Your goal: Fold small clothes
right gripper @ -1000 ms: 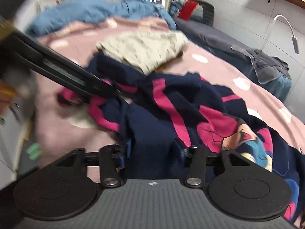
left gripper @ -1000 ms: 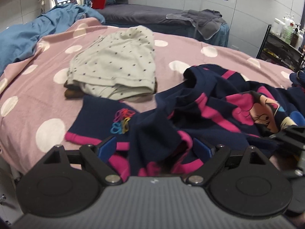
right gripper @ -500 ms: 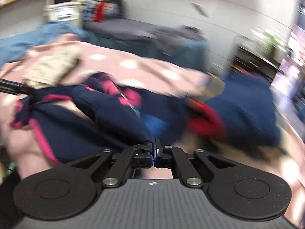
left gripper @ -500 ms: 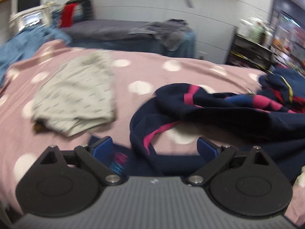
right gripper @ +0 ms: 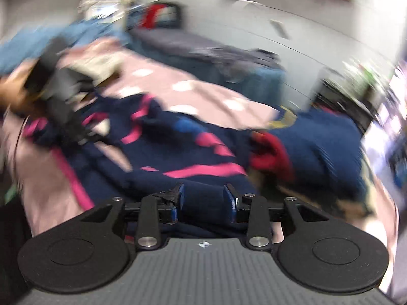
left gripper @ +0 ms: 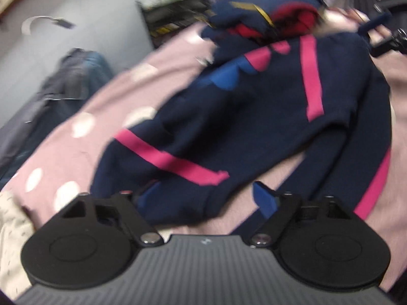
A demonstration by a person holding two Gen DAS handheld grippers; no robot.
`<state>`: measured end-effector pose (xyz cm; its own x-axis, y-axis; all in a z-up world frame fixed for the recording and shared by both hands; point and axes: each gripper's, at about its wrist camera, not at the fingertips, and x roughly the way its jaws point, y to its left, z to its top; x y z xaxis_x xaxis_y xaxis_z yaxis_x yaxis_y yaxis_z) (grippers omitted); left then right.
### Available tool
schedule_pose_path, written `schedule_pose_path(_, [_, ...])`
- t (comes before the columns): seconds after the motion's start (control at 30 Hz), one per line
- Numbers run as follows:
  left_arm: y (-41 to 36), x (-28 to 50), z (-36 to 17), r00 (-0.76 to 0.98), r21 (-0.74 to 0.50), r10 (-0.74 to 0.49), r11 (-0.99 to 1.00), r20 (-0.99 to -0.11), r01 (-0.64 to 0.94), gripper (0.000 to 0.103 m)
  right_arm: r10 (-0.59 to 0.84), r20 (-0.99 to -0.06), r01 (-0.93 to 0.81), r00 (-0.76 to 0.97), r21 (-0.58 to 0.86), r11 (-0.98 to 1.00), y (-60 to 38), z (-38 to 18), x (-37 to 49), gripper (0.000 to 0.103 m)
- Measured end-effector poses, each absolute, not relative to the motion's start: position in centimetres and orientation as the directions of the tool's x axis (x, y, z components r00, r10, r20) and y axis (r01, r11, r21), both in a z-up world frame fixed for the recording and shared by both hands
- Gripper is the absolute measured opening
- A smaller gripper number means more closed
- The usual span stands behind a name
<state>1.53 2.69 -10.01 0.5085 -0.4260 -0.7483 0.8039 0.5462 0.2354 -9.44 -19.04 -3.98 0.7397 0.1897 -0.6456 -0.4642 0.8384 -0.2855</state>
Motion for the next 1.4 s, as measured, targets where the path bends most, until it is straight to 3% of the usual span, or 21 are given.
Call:
schedule_pose_path(0.23, [3.0,3.6,-12.0,0.453,0.292,-0.401,0.4,-0.797,0.869,0.068,0.193,-0.74,-0.652,0.645,-0.4,0.644,-15.8,-6.3,-7.2,0.06])
schedule_pose_path(0.27, [3.0,3.7,-12.1,0.447,0.3,-0.403,0.377,-0.799,0.876,0.069,0.196,-0.739,-0.664,0.645,-0.415,0.622,-15.5,-6.3,-7.4,0.066])
schedule_pose_path(0.3, [3.1,3.6,-12.2,0.444,0.317,-0.401,0.345,-0.801,0.883,0.07,0.194,-0.736,-0.67,0.648,-0.43,0.605,-15.5,-6.2,-7.8,0.081])
schedule_pose_path(0.37, [3.4,3.6,-12.4,0.431,0.328,-0.413,0.299,-0.802,0.896,0.07,0.173,-0.735,-0.675,0.656,-0.468,0.571,-15.4,-6.8,-7.7,0.094])
schedule_pose_path(0.47, [3.2,5.5,-12.0,0.345,0.233,-0.413,0.297,-0.843,0.926,0.06,0.149,-0.771,-0.709,0.619,-0.467,0.527,-15.1,-7.6,-7.0,0.077])
schedule_pose_path(0.57, [3.9,7.0,-12.3,0.266,0.133,-0.44,0.309,-0.858,0.942,0.056,0.154,-0.77,-0.692,0.62,-0.443,0.57,-15.4,-7.5,-6.4,0.06])
schedule_pose_path(0.63, [4.4,7.8,-12.4,0.243,0.086,-0.461,0.336,-0.853,0.938,0.044,0.158,-0.77,-0.669,0.618,-0.409,0.62,-15.7,-7.5,-5.7,0.037])
schedule_pose_path(0.67, [4.6,8.2,-12.4,0.23,0.054,-0.471,0.357,-0.852,0.932,0.033,0.164,-0.771,-0.656,0.615,-0.386,0.649,-15.9,-7.4,-5.5,0.018])
schedule_pose_path(0.7, [4.8,8.4,-12.4,0.222,0.025,-0.478,0.385,-0.85,0.923,0.023,0.168,-0.775,-0.639,0.61,-0.356,0.682,-16.1,-7.5,-5.1,0.014])
schedule_pose_path(0.83, [5.2,8.4,-12.0,0.259,0.018,-0.475,0.453,-0.841,0.891,0.012,0.19,-0.75,-0.581,0.634,-0.3,0.757,-16.5,-7.4,-5.1,0.011])
schedule_pose_path(0.93, [5.8,7.5,-10.8,0.334,0.022,-0.486,0.541,-0.808,0.841,0.009,0.244,-0.711,-0.555,0.659,-0.24,0.797,-17.0,-5.7,-5.7,0.011])
schedule_pose_path(1.13, [9.6,4.7,-3.7,0.533,0.006,-0.556,0.688,-0.638,0.726,0.008,0.348,-0.672,-0.531,0.653,-0.079,0.844,-18.3,-2.3,-6.1,0.011])
schedule_pose_path(1.23, [10.7,3.8,-0.4,0.583,0.022,-0.558,0.711,-0.591,0.703,0.008,0.365,-0.668,-0.5,0.649,-0.012,0.866,-18.7,-1.8,-5.5,0.016])
schedule_pose_path(1.3, [11.1,3.4,0.6,0.591,0.033,-0.559,0.709,-0.582,0.704,0.008,0.342,-0.679,-0.479,0.649,-0.016,0.878,-18.5,-2.4,-5.0,0.035])
schedule_pose_path(1.33, [11.0,2.9,0.9,0.596,0.04,-0.553,0.713,-0.582,0.7,0.008,0.343,-0.685,-0.477,0.642,-0.006,0.879,-18.3,-2.8,-4.7,0.038])
schedule_pose_path(1.37, [10.9,2.8,1.0,0.598,0.047,-0.547,0.714,-0.586,0.699,0.008,0.352,-0.687,-0.475,0.636,0.012,0.88,-18.1,-3.4,-4.3,0.037])
schedule_pose_path(1.4, [10.5,2.8,0.9,0.597,0.053,-0.543,0.712,-0.59,0.7,0.008,0.352,-0.69,-0.469,0.632,0.021,0.883,-18.0,-3.8,-4.2,0.03])
